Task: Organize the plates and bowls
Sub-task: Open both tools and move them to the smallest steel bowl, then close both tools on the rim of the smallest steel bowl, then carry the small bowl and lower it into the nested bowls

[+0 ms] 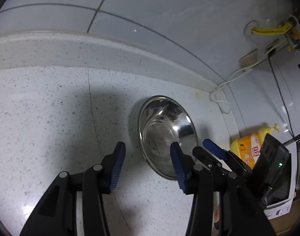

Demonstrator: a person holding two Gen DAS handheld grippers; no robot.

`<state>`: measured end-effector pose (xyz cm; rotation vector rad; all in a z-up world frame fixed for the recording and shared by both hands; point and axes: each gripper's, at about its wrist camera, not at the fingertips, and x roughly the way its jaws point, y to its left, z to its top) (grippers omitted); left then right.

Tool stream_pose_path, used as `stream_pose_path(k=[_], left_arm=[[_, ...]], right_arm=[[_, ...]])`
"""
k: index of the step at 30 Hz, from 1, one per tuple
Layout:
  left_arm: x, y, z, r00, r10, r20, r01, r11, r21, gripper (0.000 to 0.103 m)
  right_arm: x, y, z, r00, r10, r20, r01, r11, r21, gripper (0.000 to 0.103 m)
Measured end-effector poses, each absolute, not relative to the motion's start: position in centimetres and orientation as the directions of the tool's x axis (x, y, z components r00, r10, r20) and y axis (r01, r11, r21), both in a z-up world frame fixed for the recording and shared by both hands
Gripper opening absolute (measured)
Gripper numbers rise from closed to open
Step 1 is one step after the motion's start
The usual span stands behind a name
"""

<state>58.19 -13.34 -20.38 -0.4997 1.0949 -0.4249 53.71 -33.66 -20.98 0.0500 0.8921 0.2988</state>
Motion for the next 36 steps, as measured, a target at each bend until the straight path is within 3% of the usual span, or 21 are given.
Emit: stream_pose_path(k=[5, 8, 13, 17, 36], left_arm=[[58.9, -14.7, -21.8, 0.362, -0.556, -0.748, 0.093, 0.82, -0.565, 0.045], [59.0, -15.8, -22.3, 0.341, -0.577, -0.742, 0.126, 0.811, -0.572, 0.042], [58.6, -16.1, -22.7, 0.31, -0.595, -0.742, 0.137, 0.8, -0.584, 0.024], [57.6, -16.8, -22.7, 0.278, -0.596, -0.753, 0.155, 0.802, -0.577, 0.021], [47.6, -22.0, -19.3, 0.095, -0.585, -0.805, 0.278, 0.792, -0.543, 0.021]], right_arm=[[54.7, -32.2, -22.2, 0.569, 0.268, -0.778, -0.254, 0.957, 0.144, 0.046], [54.8, -31.6, -22.7, 0.542, 0.285, -0.79, -0.279, 0.948, 0.151, 0.027], [54.6, -31.3, -22.8, 0.536, 0.265, -0.801, -0.288, 0.95, 0.121, 0.023], [53.6, -32.3, -22.5, 0.526, 0.268, -0.807, -0.287, 0.949, 0.128, 0.018], [44.1, -35.2, -19.7, 0.509, 0.234, -0.829, -0.312, 0.947, 0.076, 0.018]])
